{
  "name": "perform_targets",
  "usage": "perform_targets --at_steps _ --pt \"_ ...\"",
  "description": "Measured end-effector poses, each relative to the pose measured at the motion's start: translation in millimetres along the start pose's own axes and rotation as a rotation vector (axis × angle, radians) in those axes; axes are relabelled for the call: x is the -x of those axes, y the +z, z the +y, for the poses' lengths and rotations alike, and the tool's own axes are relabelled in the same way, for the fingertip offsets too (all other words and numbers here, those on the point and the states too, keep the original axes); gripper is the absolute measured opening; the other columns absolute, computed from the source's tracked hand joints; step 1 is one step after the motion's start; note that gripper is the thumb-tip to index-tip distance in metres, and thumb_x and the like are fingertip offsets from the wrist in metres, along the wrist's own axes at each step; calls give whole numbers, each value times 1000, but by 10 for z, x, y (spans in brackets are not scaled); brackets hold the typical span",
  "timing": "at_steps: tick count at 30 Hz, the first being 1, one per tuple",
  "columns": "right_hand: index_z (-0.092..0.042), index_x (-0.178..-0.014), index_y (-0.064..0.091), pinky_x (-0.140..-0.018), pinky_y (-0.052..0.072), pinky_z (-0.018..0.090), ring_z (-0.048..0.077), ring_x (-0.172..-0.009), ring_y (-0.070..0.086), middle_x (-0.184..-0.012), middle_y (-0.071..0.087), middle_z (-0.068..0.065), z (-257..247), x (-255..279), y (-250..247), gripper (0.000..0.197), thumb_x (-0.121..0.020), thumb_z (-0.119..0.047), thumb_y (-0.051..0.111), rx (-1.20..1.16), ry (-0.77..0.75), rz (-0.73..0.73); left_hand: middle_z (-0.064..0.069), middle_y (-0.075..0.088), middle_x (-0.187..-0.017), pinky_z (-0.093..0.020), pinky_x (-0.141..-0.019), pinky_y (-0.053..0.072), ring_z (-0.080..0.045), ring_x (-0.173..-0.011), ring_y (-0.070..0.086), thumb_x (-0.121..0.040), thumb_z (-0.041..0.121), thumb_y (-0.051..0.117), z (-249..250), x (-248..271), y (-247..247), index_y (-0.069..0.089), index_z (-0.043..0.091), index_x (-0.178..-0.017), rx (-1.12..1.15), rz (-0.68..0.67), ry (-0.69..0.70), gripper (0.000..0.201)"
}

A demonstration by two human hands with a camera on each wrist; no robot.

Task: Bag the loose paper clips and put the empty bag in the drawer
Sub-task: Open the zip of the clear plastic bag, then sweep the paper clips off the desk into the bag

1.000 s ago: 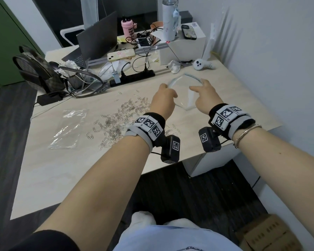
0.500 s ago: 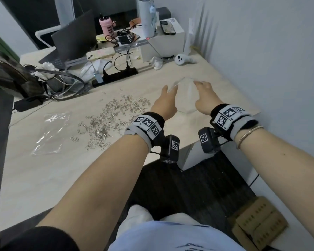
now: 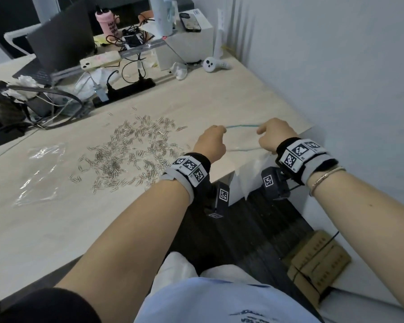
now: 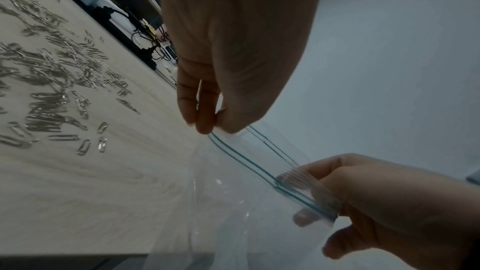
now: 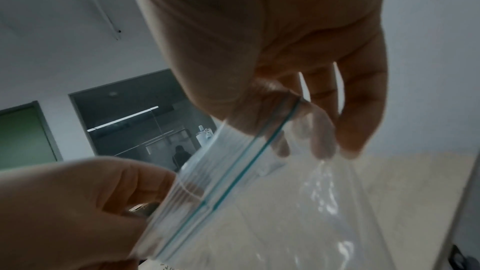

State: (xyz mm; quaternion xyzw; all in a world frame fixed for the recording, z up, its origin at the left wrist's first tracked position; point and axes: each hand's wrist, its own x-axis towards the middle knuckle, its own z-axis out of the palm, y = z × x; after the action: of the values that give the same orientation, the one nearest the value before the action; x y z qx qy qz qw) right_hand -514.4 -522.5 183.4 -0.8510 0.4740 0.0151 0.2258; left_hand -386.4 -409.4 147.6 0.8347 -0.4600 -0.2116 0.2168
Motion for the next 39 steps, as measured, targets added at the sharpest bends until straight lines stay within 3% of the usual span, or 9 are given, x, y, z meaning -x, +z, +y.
perform_targets --at_steps 6,9,11,16,20,25,29,33,39 --pt "-21 -105 70 -87 40 21 21 -100 56 -134 49 7 76 39 325 44 -79 6 47 -167 -245 -98 -8 54 -134 -32 -100 38 -25 -125 48 -88 2 43 -223 142 160 52 10 -129 59 -27 -49 43" --pt "-19 -106 69 -96 38 24 24 -113 54 -133 50 6 68 21 501 43 -79 5 47 -119 -258 -144 -5 58 -130 -31 -96 40 -23 -122 51 -90 13 50 -354 239 253 54 12 -127 42 -39 -80 37" --pt "-16 -113 66 -101 38 28 25 -120 50 -134 52 7 32 -14 590 43 -80 4 46 -19 -199 -210 -7 56 -131 -30 -99 39 -23 -123 50 -87 6 50 -457 299 292 53 10 -126 64 -100 -114 40" --pt "-8 -106 69 -73 47 24 25 -98 60 -115 65 10 -88 -47 800 27 -85 -4 52 121 -117 -410 -10 53 -135 -29 -102 37 -24 -126 48 -85 -1 49 -731 422 302 52 7 -128 65 -263 -196 44" --pt "-16 -106 69 -84 44 24 20 -110 57 -124 61 7 -218 -108 1076 30 -81 -3 57 37 -211 -502 -10 56 -131 -25 -98 37 -22 -123 50 -85 -1 46 -988 496 270 57 8 -123 109 -234 -217 40" --pt "-16 -109 69 -100 30 18 16 -120 48 -134 50 2 -510 -129 1265 42 -75 3 54 -176 -438 -387 -7 57 -127 -25 -97 36 -21 -119 51 -83 0 49 -1286 594 277 66 17 -110 209 -90 -247 36" --pt "-13 -111 67 -105 34 23 20 -123 50 -135 53 4 -678 -219 1470 42 -78 4 48 -2 -382 -518 -8 51 -134 -29 -102 35 -22 -124 47 -83 1 51 -1524 653 260 60 14 -120 150 -215 -306 40" --pt "-17 -107 69 -94 43 24 21 -114 56 -130 57 8 -796 -235 1631 40 -81 3 46 77 -328 -607 -9 54 -133 -29 -101 38 -22 -124 49 -83 2 51 -1772 720 155 59 10 -121 132 -286 -328 40" --pt "-18 -91 73 -84 41 21 14 -95 61 -106 69 1 -1145 -209 1786 20 -84 -8 57 -255 -428 -528 -8 62 -117 -25 -83 43 -16 -85 53 -79 0 51 -2068 854 28 67 12 -99 222 -137 -322 28"
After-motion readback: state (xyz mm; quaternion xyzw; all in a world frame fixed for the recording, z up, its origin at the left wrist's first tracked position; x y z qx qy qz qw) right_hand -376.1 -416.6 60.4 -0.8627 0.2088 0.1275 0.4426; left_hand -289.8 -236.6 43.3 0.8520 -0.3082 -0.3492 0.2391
